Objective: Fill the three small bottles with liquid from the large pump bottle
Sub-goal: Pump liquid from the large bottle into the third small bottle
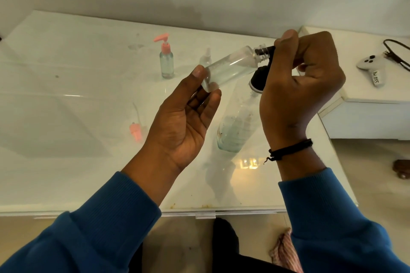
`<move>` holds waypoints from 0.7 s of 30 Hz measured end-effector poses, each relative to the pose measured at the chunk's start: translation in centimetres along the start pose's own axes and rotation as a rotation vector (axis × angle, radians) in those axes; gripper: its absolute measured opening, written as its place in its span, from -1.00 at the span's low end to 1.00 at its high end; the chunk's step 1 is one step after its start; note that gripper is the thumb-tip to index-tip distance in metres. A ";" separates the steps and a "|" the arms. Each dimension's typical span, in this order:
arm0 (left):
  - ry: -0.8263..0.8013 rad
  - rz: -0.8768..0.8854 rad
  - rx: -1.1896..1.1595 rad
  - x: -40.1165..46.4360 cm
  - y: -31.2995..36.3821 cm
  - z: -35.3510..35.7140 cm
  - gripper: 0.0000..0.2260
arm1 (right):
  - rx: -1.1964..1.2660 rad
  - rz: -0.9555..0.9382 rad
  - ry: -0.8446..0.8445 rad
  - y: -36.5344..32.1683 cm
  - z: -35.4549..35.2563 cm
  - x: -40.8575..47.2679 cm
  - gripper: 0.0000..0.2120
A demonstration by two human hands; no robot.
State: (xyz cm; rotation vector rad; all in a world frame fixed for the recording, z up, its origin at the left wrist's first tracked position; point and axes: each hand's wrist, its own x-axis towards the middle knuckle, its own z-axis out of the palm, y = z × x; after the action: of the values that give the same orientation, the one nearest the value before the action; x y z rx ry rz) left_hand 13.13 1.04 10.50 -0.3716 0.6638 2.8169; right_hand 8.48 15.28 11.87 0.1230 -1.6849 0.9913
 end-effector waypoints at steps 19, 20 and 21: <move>0.009 -0.023 -0.038 -0.1 -0.1 -0.1 -0.71 | 0.016 0.003 -0.006 0.1 -0.1 -0.4 -0.68; 0.013 -0.026 -0.040 -0.1 -0.1 -0.1 -0.70 | 0.022 0.007 -0.006 0.1 0.0 -0.6 -0.69; 0.014 -0.028 -0.044 -0.1 -0.1 -0.1 -0.70 | 0.024 0.009 -0.007 0.2 0.0 -0.7 -0.69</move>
State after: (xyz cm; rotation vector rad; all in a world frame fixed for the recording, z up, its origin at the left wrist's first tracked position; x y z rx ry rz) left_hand 13.29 1.05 10.38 -0.4050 0.5951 2.8087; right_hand 8.68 15.14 11.17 0.1350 -1.6811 1.0194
